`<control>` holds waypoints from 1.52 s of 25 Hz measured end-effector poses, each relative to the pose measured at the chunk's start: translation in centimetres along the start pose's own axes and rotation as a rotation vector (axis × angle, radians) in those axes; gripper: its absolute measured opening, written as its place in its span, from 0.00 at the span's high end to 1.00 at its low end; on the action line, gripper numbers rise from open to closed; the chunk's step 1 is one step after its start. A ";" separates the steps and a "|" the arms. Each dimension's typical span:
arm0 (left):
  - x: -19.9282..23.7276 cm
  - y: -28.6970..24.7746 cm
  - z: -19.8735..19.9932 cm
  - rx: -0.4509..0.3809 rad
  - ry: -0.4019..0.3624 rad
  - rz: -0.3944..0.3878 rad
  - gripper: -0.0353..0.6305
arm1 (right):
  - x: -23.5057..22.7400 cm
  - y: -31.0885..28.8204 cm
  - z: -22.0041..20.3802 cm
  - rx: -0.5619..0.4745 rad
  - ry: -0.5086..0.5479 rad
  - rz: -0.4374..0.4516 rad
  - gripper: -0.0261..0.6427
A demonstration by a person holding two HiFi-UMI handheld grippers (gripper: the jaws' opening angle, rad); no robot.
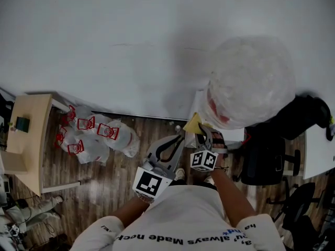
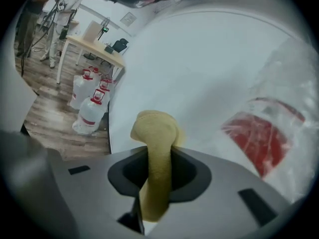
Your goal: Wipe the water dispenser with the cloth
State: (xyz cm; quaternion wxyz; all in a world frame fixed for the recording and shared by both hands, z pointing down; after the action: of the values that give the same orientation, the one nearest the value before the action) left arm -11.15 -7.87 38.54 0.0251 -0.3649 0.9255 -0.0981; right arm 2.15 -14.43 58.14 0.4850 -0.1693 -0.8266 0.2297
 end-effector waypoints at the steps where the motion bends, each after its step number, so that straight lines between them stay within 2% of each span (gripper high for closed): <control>1: 0.1 -0.1 -0.1 0.001 0.000 0.001 0.88 | 0.3 -0.8 -0.3 0.017 0.007 0.001 0.83; 13: 0.2 -1.2 -0.6 0.015 0.019 -0.009 0.89 | 2.9 -7.5 -3.7 0.201 0.015 0.011 0.83; 19: 0.1 -1.3 -0.8 0.022 0.025 -0.017 0.89 | 3.6 -9.6 -4.7 0.282 -0.006 0.044 0.83; 23: 0.4 -1.2 -0.8 0.024 0.036 -0.009 0.89 | 3.5 -10.2 -4.7 0.288 0.001 0.057 0.84; 33: 0.2 -0.3 -0.9 0.016 0.033 0.000 0.89 | 4.4 -10.1 -4.8 0.260 -0.003 0.174 0.86; 38: -0.2 0.2 -0.7 0.012 0.035 -0.001 0.89 | 4.7 -9.3 -4.9 0.243 0.009 0.194 0.86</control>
State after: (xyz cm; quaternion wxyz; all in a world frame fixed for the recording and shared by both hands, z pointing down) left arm -11.18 -7.47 39.17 0.0112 -0.3633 0.9251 -0.1099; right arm 3.73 -18.74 68.71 0.4812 -0.1897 -0.7703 0.3729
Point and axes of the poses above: the fingertips, and each gripper's own axes: y backward along the fingers, x to its left, z out of its top, the point moved 6 cm from there along y, backward along the fingers, and after that the axes turned 12 degrees about x, right-handed, at the moved point
